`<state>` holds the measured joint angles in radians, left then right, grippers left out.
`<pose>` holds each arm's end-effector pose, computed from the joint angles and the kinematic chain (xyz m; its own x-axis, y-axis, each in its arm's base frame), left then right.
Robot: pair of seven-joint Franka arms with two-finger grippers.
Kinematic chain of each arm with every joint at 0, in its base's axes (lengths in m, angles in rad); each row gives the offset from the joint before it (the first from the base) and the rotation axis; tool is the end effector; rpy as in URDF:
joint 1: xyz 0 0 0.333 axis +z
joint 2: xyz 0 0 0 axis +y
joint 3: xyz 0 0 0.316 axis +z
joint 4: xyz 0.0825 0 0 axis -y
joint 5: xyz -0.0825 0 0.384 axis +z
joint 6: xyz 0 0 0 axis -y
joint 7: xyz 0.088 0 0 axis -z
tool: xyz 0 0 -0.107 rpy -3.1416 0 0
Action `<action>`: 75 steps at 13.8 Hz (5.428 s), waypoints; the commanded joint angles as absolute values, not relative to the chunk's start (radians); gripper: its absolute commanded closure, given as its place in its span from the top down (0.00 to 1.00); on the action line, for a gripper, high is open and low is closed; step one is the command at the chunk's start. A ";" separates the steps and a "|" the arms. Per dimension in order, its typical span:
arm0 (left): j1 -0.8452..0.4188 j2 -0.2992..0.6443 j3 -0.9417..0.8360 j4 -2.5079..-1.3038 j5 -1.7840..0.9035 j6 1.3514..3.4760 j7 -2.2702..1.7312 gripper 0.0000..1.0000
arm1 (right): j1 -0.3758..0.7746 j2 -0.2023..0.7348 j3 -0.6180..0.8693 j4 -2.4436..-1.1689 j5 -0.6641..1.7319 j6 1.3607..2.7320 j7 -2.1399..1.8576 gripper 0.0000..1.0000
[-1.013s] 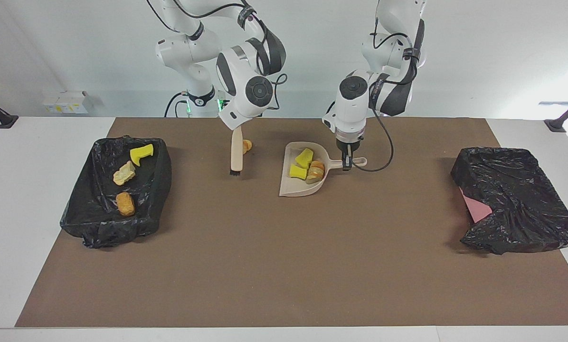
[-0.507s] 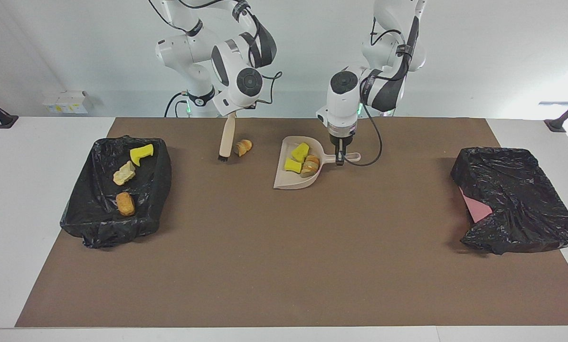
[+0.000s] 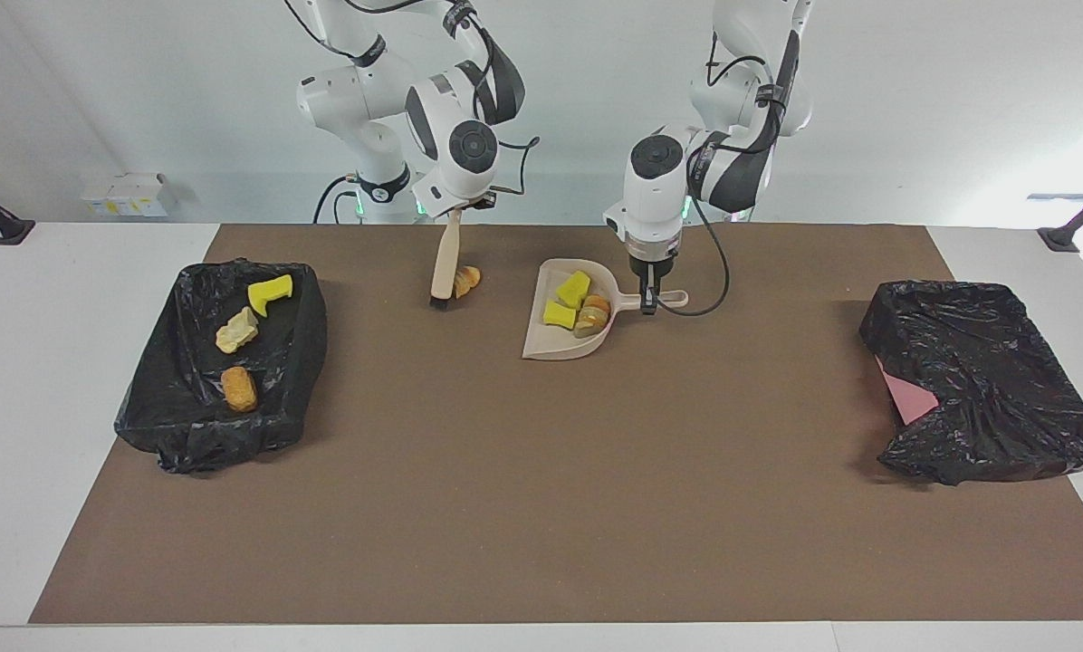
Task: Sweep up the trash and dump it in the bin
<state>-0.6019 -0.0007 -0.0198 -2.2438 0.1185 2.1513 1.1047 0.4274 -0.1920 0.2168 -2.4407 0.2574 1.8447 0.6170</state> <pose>0.4191 -0.2943 0.3601 -0.2242 -0.9665 -0.1252 -0.9744 0.2205 0.0430 0.3180 0.2629 0.3488 0.9005 -0.1189 -0.4182 -0.0829 -0.9912 0.1033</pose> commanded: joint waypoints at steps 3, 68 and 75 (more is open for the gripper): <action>-0.606 -0.038 -0.011 -2.278 0.115 2.157 1.094 0.00 | 0.405 -0.075 0.216 -2.309 0.319 1.942 0.451 0.00; 0.198 0.141 0.006 -1.618 -0.025 1.770 1.865 0.00 | 0.753 0.035 0.225 -2.258 0.362 2.117 0.792 0.00; 0.446 0.175 0.006 -1.605 0.040 1.848 2.013 0.00 | 0.752 0.029 0.225 -2.269 0.362 2.108 0.746 0.20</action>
<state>0.3933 0.1506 0.0203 -1.6432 0.0056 1.8291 1.9961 0.7554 0.0564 0.2246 -2.2410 0.3361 2.0929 0.7811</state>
